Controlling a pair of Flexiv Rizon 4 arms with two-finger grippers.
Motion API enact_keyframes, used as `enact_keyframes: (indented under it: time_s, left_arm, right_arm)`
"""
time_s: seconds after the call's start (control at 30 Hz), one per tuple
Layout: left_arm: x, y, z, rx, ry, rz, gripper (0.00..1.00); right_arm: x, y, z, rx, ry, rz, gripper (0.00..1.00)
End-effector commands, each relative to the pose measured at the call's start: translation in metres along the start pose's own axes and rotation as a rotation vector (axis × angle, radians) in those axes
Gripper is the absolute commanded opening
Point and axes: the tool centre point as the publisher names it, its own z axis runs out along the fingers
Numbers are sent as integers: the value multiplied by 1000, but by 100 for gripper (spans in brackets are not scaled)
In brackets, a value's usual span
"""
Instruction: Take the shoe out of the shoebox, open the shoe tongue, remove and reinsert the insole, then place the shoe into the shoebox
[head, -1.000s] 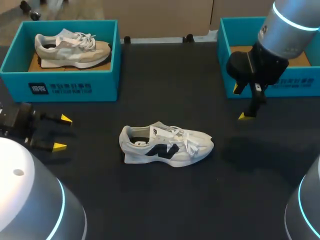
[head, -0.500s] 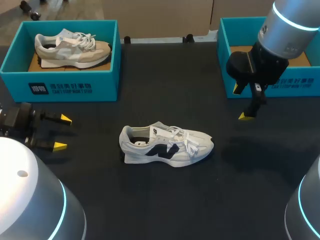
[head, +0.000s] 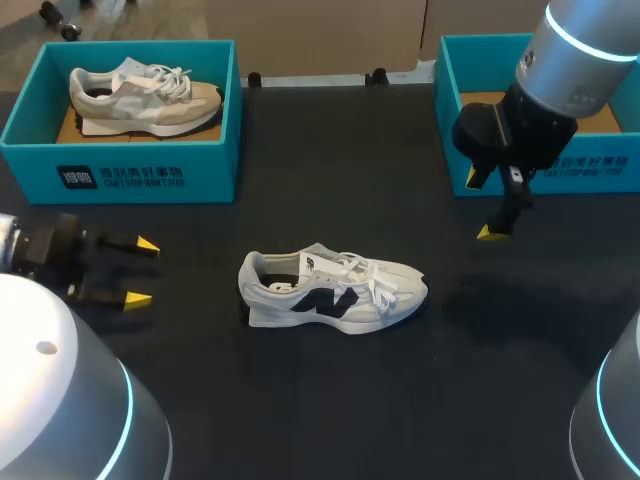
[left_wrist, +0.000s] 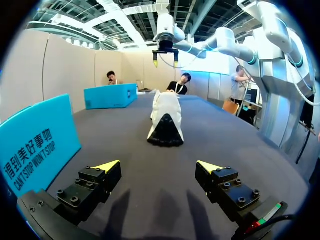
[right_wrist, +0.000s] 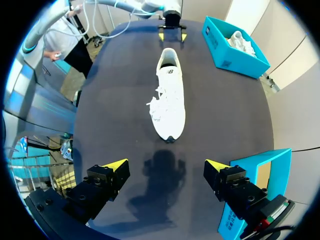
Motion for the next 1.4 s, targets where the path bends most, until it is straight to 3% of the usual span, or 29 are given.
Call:
enact_keyframes:
  time_s: [0.03,0.67,1.13,1.4]
  left_arm:
    - [-1,0,16,6,14,2,100]
    - [17,-14,83,19,10,-4,100]
    - [6,-25,114,43,-12,-4,100]
    - [12,-29,125,53,-2,-31,100]
  right_arm:
    - [-1,0,1,1,1,0,100]
    - [-1,0,1,1,1,0,100]
    - [-1,0,1,1,1,0,100]
    - [-1,0,1,1,1,0,100]
